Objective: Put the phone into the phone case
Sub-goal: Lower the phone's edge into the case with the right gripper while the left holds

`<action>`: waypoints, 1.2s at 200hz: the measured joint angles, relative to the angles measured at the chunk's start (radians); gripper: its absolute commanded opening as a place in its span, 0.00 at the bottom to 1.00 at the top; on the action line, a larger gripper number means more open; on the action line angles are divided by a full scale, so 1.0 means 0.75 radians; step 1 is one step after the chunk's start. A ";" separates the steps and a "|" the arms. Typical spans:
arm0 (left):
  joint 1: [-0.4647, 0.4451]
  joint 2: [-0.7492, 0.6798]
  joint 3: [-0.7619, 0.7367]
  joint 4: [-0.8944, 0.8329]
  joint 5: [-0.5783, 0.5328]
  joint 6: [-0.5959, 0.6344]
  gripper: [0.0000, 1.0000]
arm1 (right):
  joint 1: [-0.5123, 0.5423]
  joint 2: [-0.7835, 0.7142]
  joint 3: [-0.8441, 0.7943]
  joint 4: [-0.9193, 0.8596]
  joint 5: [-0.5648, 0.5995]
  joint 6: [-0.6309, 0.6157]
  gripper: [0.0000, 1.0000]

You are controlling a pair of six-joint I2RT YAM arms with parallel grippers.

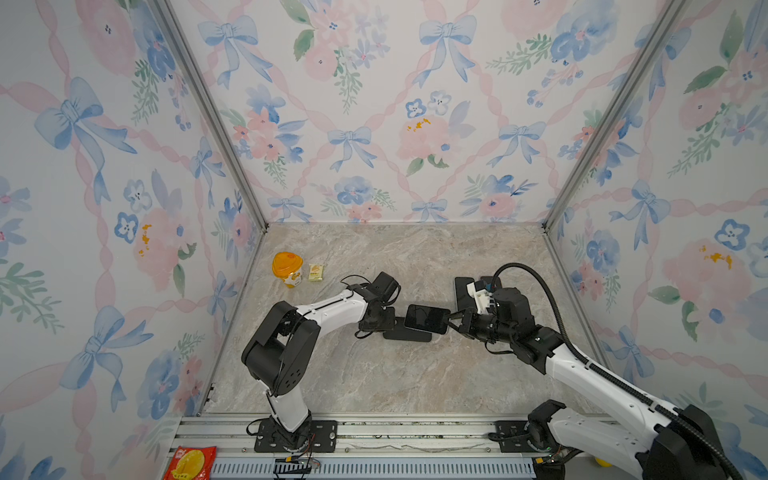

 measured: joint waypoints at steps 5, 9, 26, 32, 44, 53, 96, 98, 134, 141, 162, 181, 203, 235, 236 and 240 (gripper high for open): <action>0.000 0.000 0.000 0.003 0.000 0.003 0.16 | 0.000 0.006 0.000 0.000 0.001 -0.003 0.00; 0.000 0.000 0.000 0.005 0.000 -0.002 0.17 | 0.000 0.010 0.000 0.000 0.002 -0.005 0.00; 0.000 0.000 -0.001 0.014 0.000 0.002 0.23 | 0.000 0.027 0.000 0.001 0.001 -0.008 0.00; 0.000 0.000 -0.001 0.015 -0.001 0.003 0.24 | 0.000 0.033 0.000 0.001 0.000 -0.011 0.00; 0.000 -0.001 -0.003 0.022 0.001 0.004 0.26 | -0.001 0.044 0.000 0.001 -0.005 -0.016 0.00; 0.000 -0.003 -0.011 0.032 0.004 0.003 0.28 | -0.001 0.052 0.000 0.001 -0.009 -0.017 0.00; 0.042 -0.108 -0.116 0.106 0.146 0.002 0.40 | -0.029 0.136 0.000 0.021 -0.113 -0.035 0.00; 0.047 -0.113 -0.120 0.110 0.155 0.004 0.41 | -0.032 0.144 0.000 0.023 -0.120 -0.035 0.00; 0.176 -0.186 -0.198 0.236 0.323 -0.020 0.48 | -0.069 0.283 0.002 0.060 -0.212 -0.036 0.00; 0.196 -0.187 -0.209 0.259 0.352 -0.022 0.50 | -0.071 0.307 0.005 0.066 -0.225 -0.035 0.00; 0.222 -0.186 -0.243 0.319 0.427 -0.027 0.51 | -0.073 0.367 0.027 0.088 -0.261 -0.036 0.00; 0.226 -0.186 -0.267 0.364 0.483 -0.033 0.52 | -0.077 0.417 0.057 0.114 -0.292 -0.035 0.00; 0.227 -0.173 -0.298 0.422 0.535 -0.044 0.52 | -0.080 0.466 0.089 0.148 -0.313 -0.035 0.00; 0.227 -0.160 -0.340 0.467 0.570 -0.061 0.52 | -0.080 0.512 0.112 0.163 -0.333 -0.035 0.00; 0.227 -0.160 -0.341 0.468 0.571 -0.062 0.52 | -0.080 0.514 0.112 0.163 -0.333 -0.036 0.00; 0.228 -0.160 -0.342 0.472 0.572 -0.062 0.52 | -0.080 0.520 0.115 0.163 -0.335 -0.036 0.00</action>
